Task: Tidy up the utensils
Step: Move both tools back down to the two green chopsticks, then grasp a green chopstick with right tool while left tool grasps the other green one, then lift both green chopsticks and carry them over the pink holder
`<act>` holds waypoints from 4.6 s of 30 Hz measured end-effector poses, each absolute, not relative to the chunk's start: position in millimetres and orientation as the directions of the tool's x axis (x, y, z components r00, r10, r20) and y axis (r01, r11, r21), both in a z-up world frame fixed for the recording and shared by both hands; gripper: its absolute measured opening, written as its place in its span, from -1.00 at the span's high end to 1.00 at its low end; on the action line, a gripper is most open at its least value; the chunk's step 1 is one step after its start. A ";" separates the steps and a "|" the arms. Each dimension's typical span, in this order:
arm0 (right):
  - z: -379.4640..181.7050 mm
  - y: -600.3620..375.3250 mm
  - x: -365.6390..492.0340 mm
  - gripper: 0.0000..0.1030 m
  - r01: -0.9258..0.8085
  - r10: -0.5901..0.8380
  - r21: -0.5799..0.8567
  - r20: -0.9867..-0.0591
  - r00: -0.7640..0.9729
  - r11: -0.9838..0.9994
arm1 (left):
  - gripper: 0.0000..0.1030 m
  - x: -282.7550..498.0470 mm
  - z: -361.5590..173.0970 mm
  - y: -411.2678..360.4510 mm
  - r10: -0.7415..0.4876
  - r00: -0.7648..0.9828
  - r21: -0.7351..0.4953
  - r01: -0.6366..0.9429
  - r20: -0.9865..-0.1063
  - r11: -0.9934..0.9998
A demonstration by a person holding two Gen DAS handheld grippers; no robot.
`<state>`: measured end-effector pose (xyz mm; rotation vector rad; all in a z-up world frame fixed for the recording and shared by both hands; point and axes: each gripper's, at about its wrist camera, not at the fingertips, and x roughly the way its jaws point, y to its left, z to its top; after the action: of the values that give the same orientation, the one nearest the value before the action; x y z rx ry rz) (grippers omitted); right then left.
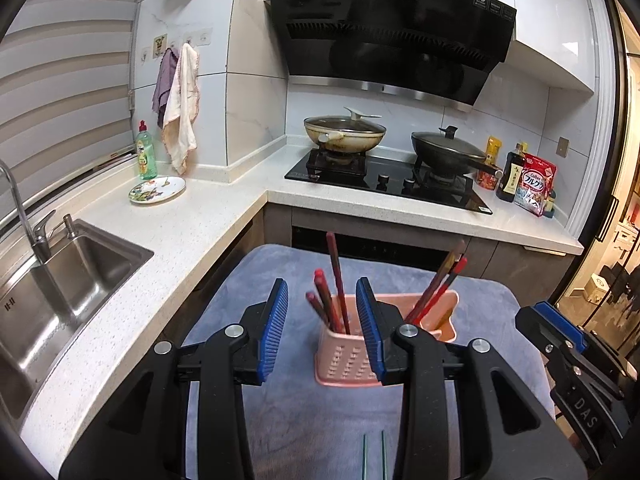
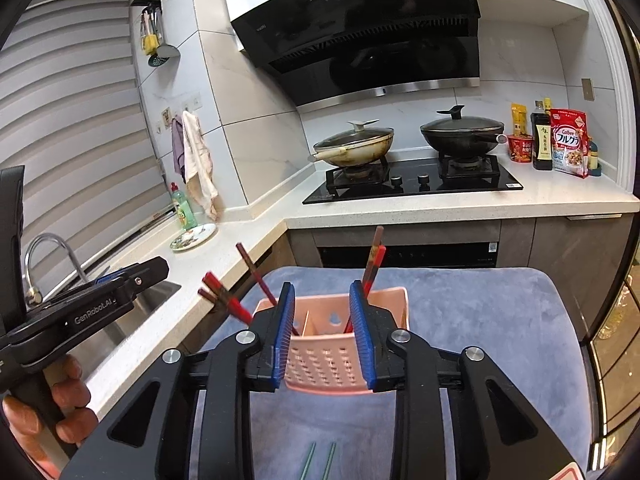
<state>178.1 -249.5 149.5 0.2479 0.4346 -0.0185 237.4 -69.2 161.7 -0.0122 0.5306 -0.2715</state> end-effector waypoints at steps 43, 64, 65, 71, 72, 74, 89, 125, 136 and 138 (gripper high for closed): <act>-60.2 -156.7 27.3 0.42 0.049 0.105 0.168 -0.790 0.604 0.985 | 0.17 110.3 -30.9 -11.7 -0.144 0.593 -0.020 0.211 -0.792 0.977; -68.5 -176.8 15.8 0.87 0.119 0.047 0.154 -0.779 0.625 0.981 | -0.27 87.6 -45.5 -29.6 -0.180 0.561 -0.020 0.279 -0.808 0.960; -68.9 -179.9 15.3 0.87 0.128 0.044 0.158 -0.779 0.625 0.979 | -0.30 85.4 -45.9 -32.2 -0.186 0.560 -0.020 0.289 -0.808 0.957; -71.6 -199.9 10.0 0.87 0.179 0.051 0.207 -0.779 0.625 0.962 | -0.50 73.8 -53.4 -49.5 -0.226 0.529 -0.038 0.342 -0.818 0.939; -71.8 -200.9 9.5 0.87 0.180 0.052 0.209 -0.779 0.625 0.961 | -0.50 72.4 -55.1 -52.6 -0.228 0.523 -0.038 0.349 -0.821 0.936; -71.9 -200.0 8.7 0.87 0.178 0.048 0.203 -0.779 0.625 0.963 | -0.50 69.3 -59.7 -59.6 -0.229 0.512 -0.030 0.367 -0.828 0.930; -72.1 -199.8 9.0 0.87 0.177 0.050 0.205 -0.778 0.626 0.963 | 0.01 63.6 -75.3 -69.0 -0.210 0.487 -0.007 0.385 -0.848 0.923; 48.6 -232.5 18.8 0.87 0.149 0.059 0.292 -0.598 0.799 0.945 | 0.87 83.5 32.3 -52.3 -0.352 0.565 -0.133 0.392 -0.746 0.910; 94.9 -240.8 45.3 0.87 0.116 0.038 0.279 -0.492 0.870 0.953 | 0.87 117.5 87.0 -54.2 -0.379 0.652 -0.143 0.386 -0.657 0.911; 101.2 -243.4 50.8 0.87 0.115 0.031 0.272 -0.479 0.877 0.955 | 0.87 123.4 93.8 -55.1 -0.380 0.662 -0.142 0.385 -0.646 0.912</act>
<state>50.8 -243.4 101.2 0.3000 0.5007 -0.0445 123.4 -55.1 93.8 0.0075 0.7289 -0.4324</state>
